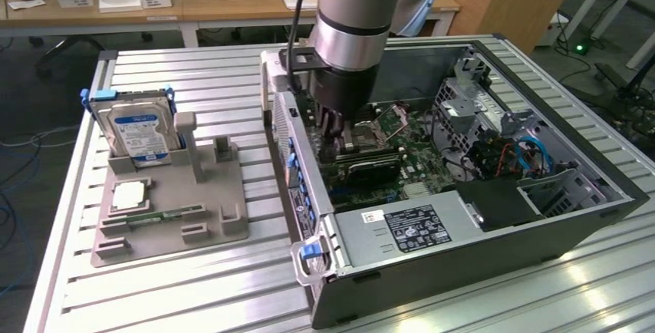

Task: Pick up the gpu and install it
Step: 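Press down on the gpu until it lock into place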

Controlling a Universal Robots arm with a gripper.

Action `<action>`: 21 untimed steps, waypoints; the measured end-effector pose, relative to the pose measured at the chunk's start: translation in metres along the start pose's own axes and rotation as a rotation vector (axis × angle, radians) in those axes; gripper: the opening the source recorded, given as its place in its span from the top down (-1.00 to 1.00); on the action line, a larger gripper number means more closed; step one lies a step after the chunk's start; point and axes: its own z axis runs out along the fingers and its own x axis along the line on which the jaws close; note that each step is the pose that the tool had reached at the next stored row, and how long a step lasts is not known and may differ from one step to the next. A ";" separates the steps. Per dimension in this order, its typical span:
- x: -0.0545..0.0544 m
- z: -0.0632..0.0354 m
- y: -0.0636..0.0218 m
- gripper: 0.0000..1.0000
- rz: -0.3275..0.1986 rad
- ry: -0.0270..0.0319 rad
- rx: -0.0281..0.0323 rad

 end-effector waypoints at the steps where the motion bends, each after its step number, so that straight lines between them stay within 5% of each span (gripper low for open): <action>1: -0.001 0.0009 -0.0011 0.80 -0.001 0.0002 -0.0001; 21: -0.004 0.0140 -0.0072 0.80 -0.039 0.0014 -0.0005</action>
